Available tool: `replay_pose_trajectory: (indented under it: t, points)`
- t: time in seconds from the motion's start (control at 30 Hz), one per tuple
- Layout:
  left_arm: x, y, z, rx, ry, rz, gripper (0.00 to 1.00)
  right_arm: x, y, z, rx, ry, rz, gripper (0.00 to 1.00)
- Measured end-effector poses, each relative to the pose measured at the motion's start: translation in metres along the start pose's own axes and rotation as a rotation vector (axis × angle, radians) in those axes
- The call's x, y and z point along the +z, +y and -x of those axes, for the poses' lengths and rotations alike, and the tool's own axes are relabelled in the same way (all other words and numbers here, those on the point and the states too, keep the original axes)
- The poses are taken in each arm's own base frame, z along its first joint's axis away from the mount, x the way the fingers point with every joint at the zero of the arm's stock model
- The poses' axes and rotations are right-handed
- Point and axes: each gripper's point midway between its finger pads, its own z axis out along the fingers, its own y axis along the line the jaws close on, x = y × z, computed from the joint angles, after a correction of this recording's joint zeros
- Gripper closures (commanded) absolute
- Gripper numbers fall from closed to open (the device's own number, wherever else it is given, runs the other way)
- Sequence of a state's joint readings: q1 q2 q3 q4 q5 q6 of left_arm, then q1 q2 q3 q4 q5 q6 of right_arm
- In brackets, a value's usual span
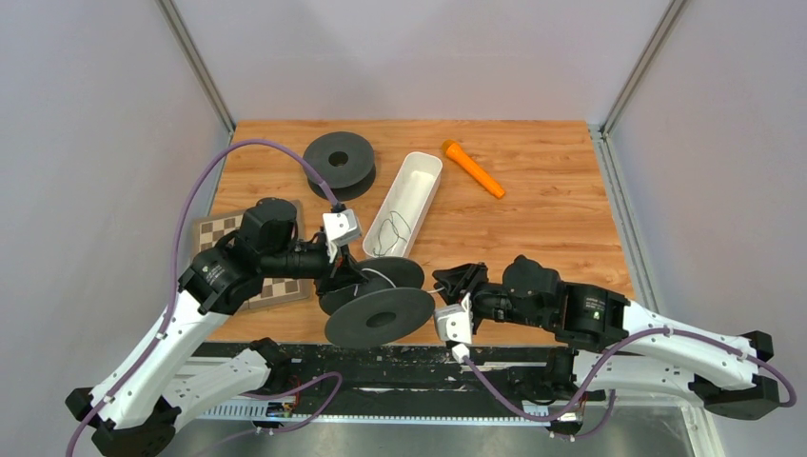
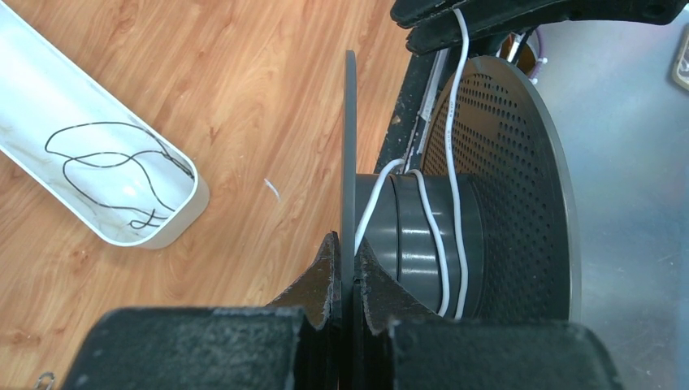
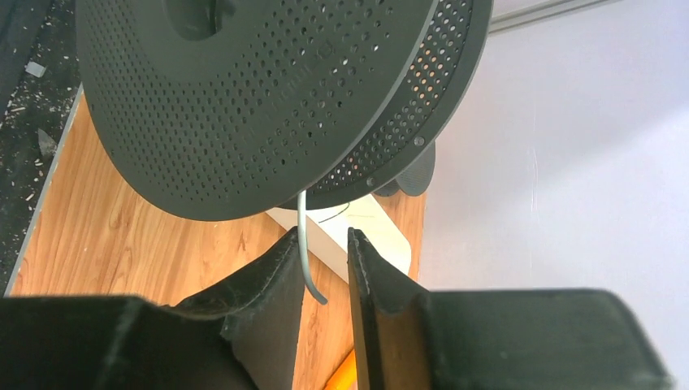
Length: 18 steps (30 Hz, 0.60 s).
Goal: Wrap the cables
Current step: Wrap the cable around the cable reel.
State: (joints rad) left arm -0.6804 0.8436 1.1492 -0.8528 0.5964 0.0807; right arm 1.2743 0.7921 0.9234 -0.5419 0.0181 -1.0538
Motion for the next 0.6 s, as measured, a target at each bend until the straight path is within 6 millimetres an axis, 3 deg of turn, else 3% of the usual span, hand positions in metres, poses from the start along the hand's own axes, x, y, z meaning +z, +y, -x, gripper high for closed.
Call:
replay_pose_trajectory:
  t: [0.2,0.37,0.6]
  points:
    - [0.000,-0.001,0.000,0.003,0.000,-0.007,1.00,0.001,0.000,-0.001,-0.008,0.009,0.001,0.75]
    - [0.001,-0.001,0.000,0.001,0.004,-0.010,1.00,0.002,0.002,0.002,-0.006,-0.001,0.004,0.66]
    - [0.003,0.000,-0.001,-0.005,0.012,-0.011,1.00,0.003,0.004,0.009,-0.009,-0.026,0.001,0.71]
